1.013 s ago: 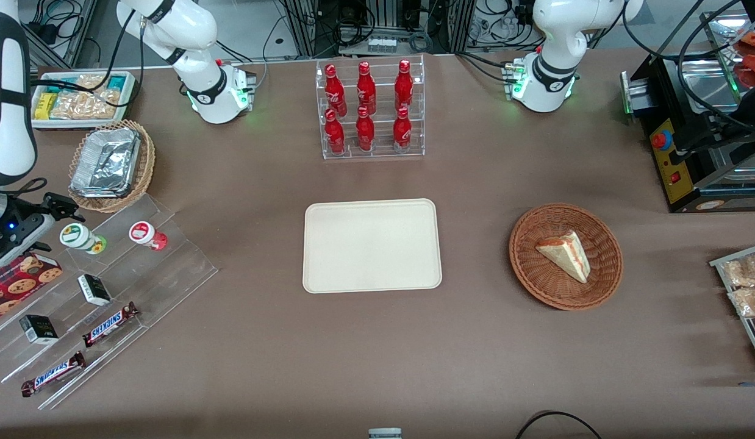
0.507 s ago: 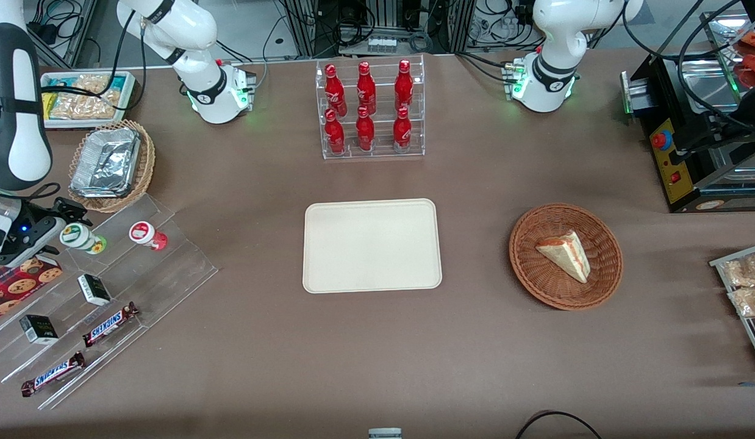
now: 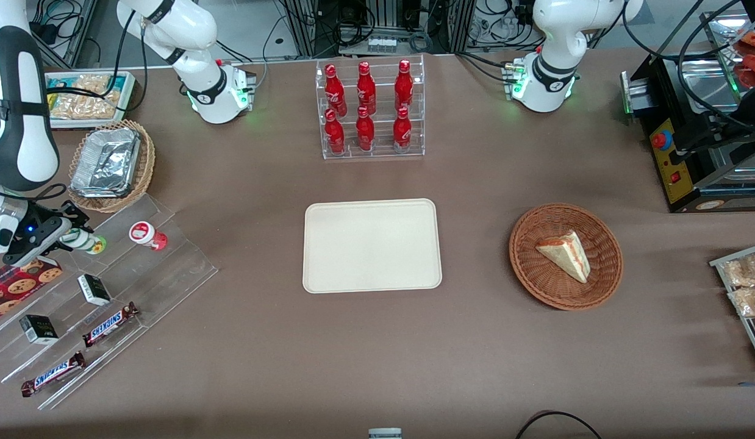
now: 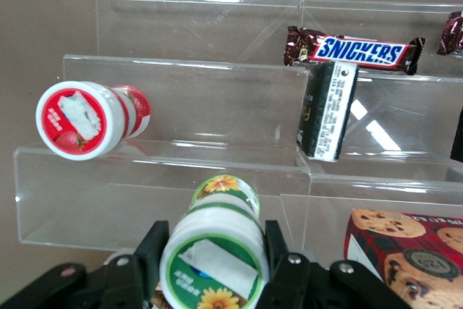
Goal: Place green gum on tray
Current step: 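Lift the canister and carry it over the cream tray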
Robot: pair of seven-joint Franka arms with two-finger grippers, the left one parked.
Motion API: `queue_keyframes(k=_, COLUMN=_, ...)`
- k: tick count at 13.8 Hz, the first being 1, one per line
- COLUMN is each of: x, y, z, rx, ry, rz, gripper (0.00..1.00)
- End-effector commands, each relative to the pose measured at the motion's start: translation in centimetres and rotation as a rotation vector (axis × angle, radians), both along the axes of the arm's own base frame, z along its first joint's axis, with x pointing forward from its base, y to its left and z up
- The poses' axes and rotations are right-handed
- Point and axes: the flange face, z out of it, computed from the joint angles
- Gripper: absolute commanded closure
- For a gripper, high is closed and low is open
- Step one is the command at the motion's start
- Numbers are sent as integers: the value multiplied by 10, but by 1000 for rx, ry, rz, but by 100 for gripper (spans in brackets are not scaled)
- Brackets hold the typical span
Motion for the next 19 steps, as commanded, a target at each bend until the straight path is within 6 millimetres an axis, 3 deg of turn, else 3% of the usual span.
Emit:
queue_keyframes(k=1, x=-1, y=2, z=9, rx=-3, ry=-21, rz=13, gripper=100)
queue_keyframes(k=4, x=8, y=13, z=32, rx=3, ry=-9, rz=12, gripper=100)
queue_keyframes(k=8, x=24, y=64, z=62, rx=-21, ry=57, rz=-53, gripper=100)
queue_keyframes(k=14, x=33, y=170, z=68, rx=-49, ry=133, rz=-221, gripper=100)
queue_keyframes(k=19, x=29, y=278, z=62, rx=-86, ry=136, rz=-406, gripper=100)
